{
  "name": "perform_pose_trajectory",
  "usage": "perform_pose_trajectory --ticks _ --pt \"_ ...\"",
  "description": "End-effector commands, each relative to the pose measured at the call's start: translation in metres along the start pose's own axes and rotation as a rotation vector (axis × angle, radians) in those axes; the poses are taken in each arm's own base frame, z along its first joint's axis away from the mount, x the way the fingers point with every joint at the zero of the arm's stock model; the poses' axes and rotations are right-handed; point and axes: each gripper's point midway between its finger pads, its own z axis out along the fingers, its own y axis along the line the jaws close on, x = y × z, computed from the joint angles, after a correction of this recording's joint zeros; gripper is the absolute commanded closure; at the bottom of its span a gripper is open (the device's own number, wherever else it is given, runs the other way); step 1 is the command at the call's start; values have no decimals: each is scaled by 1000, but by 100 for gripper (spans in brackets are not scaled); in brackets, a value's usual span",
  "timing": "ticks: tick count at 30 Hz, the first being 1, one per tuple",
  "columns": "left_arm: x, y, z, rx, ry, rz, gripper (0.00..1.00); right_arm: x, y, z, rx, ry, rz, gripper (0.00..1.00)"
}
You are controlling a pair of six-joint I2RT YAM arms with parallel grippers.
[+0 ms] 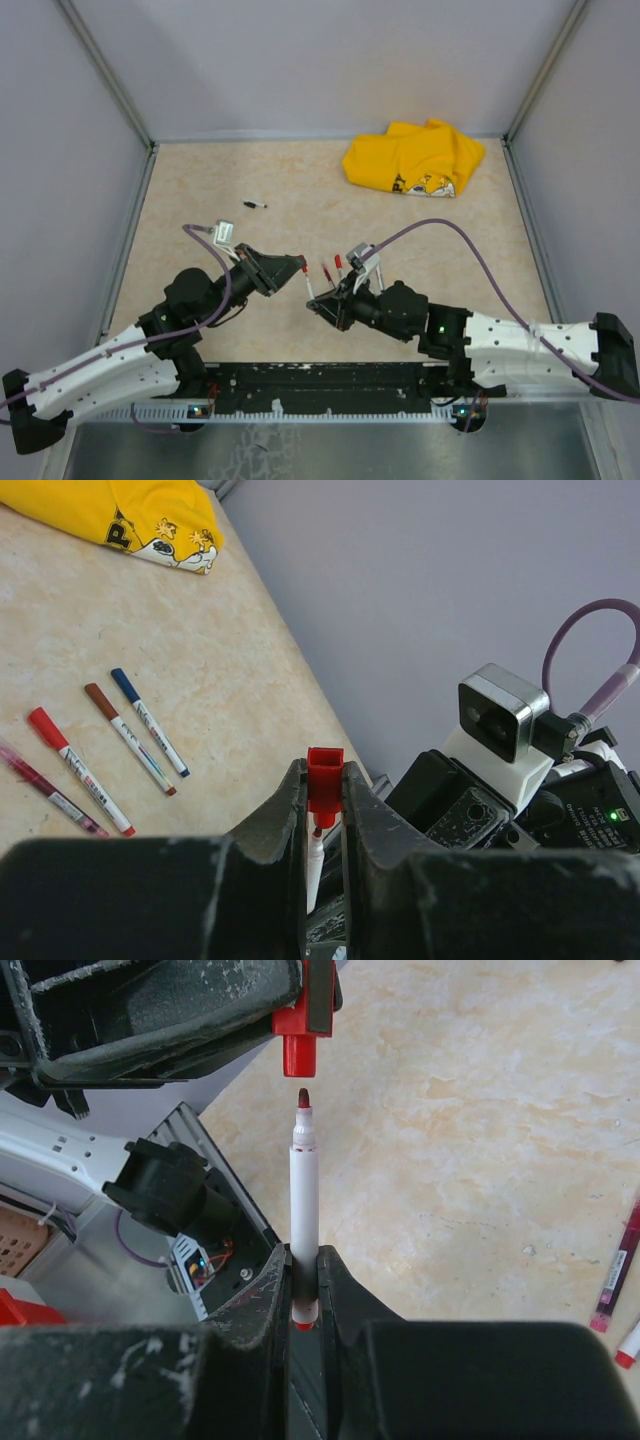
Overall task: Insert the pens into the pen caps
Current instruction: Insert the pen cap onto the pen.
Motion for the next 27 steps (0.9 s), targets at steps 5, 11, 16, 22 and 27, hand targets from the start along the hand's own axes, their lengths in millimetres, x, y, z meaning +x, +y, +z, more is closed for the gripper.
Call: perform_pose_trajectory --ticks 5,11,16,22,27 --pt "0 0 2 6 -4 1 97 -21 8 -4 -21 -76 8 100" --pt "3 2 3 1 5 7 97 -21 8 -3 -18 -78 9 100" --pt "6 -1 5 18 17 4 97 -22 6 -4 -12 -82 8 100" --pt "11 -5 8 35 42 -6 97 -23 2 -5 9 -87 7 100" --pt "14 -4 8 36 53 -9 98 -27 -3 -10 33 -100 5 100"
